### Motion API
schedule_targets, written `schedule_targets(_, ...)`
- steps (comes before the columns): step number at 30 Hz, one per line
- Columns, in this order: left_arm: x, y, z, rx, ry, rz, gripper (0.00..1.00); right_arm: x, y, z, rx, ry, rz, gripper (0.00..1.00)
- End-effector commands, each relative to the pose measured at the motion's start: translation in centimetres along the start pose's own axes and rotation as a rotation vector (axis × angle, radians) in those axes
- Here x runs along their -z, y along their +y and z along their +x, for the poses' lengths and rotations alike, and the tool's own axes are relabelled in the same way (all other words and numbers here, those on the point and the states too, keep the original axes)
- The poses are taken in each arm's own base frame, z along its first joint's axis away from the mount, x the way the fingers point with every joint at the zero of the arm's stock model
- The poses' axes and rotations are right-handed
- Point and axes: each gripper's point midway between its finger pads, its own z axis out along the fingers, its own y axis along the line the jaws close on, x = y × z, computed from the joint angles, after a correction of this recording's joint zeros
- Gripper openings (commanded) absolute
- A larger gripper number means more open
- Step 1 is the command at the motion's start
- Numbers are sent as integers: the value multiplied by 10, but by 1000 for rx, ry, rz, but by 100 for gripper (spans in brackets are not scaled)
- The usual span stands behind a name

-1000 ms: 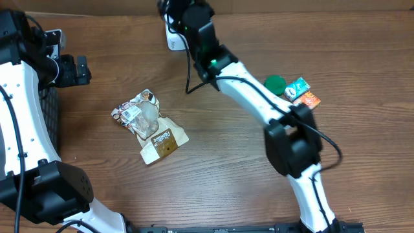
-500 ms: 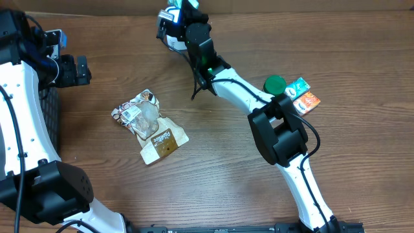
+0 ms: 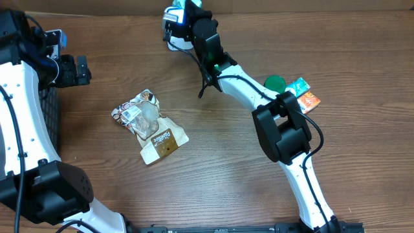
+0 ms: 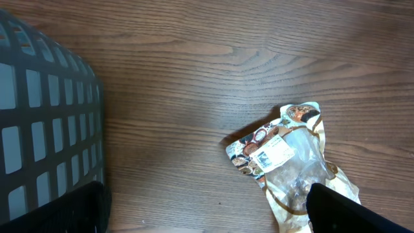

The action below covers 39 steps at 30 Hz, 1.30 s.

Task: Scan the item barcode
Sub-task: 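Hold the mint-green packet in front of the white scanner, then carry the packet right and set it beside the jar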

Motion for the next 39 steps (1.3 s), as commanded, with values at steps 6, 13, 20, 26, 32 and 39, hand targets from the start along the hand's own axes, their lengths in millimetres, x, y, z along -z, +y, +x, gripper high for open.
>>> schedule_targets(6, 1, -1, -1, -13, -3, 1, 99, -4, 4, -2, 17, -21, 21, 4)
schedule_targets(13, 1, -1, -1, -13, -3, 1, 100, -1, -5, -9, 3, -4, 64, 4)
schedule_targets(20, 1, -1, -1, -13, -3, 1, 100, 15, -60, -26, -221, -7, 145, 4)
schedule_targets(26, 1, -1, -1, -13, -3, 1, 99, 50, -141, -23, -488, 92, 215, 4)
schedule_targets(32, 1, -1, -1, -13, -3, 1, 100, 112, -191, -12, -753, 212, 88, 4)
schedule_targets(39, 1, -1, -1, -13, -3, 1, 99, 220, -206, 14, -1125, 357, -214, 4)
